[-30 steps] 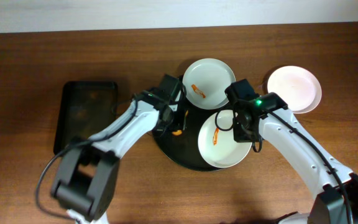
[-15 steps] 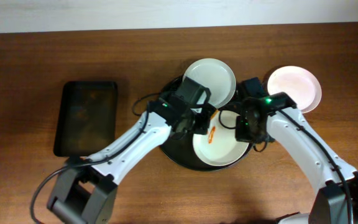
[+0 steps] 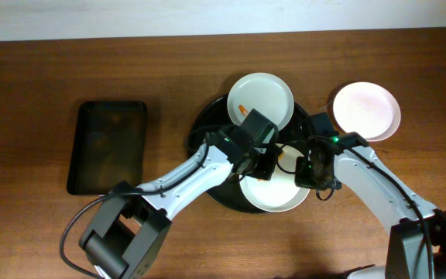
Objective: Clean dirty plates on tray and stack at the side
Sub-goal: 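Scrub the tilted plate with the sponge held in the left gripper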
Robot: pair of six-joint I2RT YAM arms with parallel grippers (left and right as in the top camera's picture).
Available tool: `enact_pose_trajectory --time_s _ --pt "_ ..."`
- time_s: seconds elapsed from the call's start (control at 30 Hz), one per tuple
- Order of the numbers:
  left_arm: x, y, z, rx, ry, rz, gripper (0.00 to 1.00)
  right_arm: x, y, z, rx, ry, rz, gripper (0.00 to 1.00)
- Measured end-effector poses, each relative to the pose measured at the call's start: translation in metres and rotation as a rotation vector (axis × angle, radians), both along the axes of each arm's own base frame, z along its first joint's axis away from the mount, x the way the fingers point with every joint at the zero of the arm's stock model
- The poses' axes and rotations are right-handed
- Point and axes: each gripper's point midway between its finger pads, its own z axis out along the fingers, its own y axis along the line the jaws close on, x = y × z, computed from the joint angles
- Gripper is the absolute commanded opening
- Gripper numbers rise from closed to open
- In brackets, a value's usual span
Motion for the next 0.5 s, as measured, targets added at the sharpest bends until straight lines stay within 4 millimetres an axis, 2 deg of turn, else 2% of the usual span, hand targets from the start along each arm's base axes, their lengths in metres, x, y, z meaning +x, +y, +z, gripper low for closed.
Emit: enact_pose_trajectory --time_s 0.2,0.33,0.4,0.5 --pt "-0.006 0.001 -0.008 0.022 0.025 -0.005 0.0 0.001 0.0 0.0 0.001 -0.003 0.0 0.04" --pt "-0.012 0.0 -0.03 0.057 0.069 -0.005 0.0 0.001 0.0 0.0 0.001 -0.003 -0.001 0.04" --pt "-0.018 0.0 -0.048 0.085 0.096 -0.014 0.0 0.001 0.0 0.0 0.0 -0.003 -0.001 0.04" --pt "-0.015 -0.005 -0.048 0.073 0.082 -0.018 0.0 0.001 0.0 0.0 -0.001 -0.004 -0.002 0.04"
